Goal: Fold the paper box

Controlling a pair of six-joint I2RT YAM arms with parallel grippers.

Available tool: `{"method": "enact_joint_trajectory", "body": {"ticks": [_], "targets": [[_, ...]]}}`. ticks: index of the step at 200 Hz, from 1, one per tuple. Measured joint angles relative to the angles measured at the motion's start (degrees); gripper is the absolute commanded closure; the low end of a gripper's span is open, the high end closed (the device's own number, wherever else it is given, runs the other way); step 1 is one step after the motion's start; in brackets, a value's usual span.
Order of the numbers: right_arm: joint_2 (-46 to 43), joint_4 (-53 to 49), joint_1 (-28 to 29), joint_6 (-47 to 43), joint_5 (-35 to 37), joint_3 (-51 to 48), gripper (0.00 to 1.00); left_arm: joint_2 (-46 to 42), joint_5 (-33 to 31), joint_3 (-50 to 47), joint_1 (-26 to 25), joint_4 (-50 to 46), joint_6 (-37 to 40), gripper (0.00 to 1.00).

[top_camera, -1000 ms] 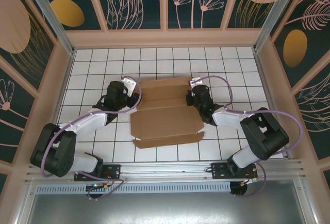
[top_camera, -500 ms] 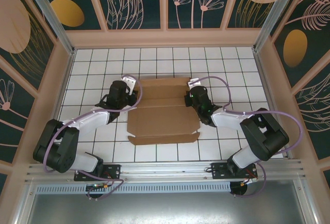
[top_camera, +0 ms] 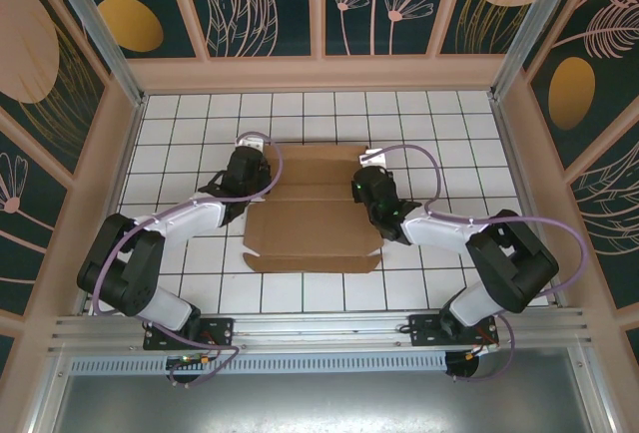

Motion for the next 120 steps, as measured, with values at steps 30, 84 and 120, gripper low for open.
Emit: {"method": "enact_joint_trajectory", "body": {"ticks": [30, 84, 120], "targets": [[1.9, 0.5, 0.0, 0.5, 0.1, 0.0, 1.00, -0.4, 1.5, -3.5, 0.0, 3.7, -2.5, 0.77], [2.0, 5.7, -0.1, 0.9, 0.2, -3.6, 1.00, -5.9, 4.4, -12.3, 0.2, 9.7, -6.8, 0.62], [2.0, 6.7, -0.2, 0.9, -0.3, -3.6, 1.00, -5.4, 4.9, -12.8, 0.2, 10.9, -7.0, 0.64]]}}
